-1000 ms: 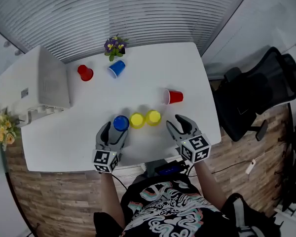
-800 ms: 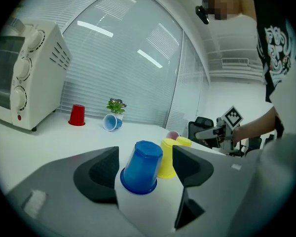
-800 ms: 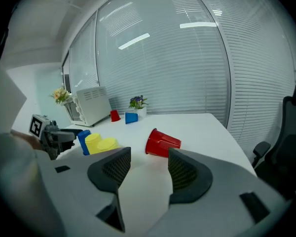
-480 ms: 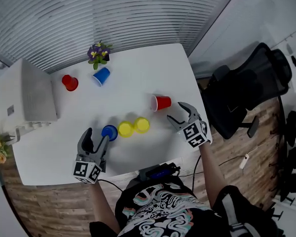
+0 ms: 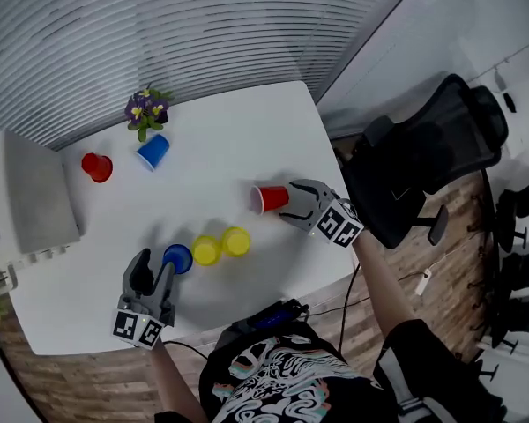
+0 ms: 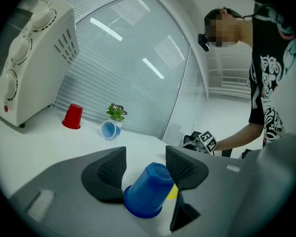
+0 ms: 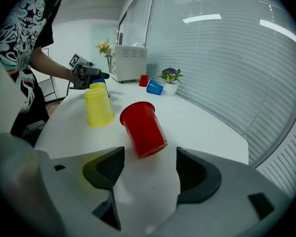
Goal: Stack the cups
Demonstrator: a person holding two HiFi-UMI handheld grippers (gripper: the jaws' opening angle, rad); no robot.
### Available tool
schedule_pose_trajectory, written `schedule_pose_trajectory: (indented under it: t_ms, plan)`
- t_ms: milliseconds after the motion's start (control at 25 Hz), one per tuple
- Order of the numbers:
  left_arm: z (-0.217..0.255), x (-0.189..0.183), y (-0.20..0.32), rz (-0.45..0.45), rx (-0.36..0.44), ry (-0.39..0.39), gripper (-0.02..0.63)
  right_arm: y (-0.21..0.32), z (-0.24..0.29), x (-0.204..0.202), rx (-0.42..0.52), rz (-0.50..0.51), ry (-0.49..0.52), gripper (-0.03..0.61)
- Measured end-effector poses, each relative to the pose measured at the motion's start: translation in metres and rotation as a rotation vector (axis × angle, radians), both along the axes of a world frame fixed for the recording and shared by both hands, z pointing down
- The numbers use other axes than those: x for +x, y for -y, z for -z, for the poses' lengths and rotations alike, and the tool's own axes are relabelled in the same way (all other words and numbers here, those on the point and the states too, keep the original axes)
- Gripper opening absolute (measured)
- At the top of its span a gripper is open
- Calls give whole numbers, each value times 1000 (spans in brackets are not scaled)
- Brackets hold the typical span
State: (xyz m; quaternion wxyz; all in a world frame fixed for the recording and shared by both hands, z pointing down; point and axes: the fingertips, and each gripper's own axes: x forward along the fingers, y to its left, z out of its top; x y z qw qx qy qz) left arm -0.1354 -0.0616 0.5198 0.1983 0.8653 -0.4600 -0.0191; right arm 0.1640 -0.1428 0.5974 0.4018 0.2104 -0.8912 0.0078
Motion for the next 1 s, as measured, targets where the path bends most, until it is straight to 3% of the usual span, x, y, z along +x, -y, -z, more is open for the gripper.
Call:
schedule_pose_trajectory:
  t_ms: [240,480,760,1000]
  plan:
    - [2,-22,11,73,-10,-70,209,12,-8,-8,-62,60,55,313]
    - [0,-32,17,102,-13,-68,198,13,-11,-15,-69,120,38,291]
    - [-2,-30,18,101,-22,-49,186,7,-12,-15,-113,95,91,252]
    - [-4,-30,18,104,-28,-48,179,9,1,-10,-89,54,96,247]
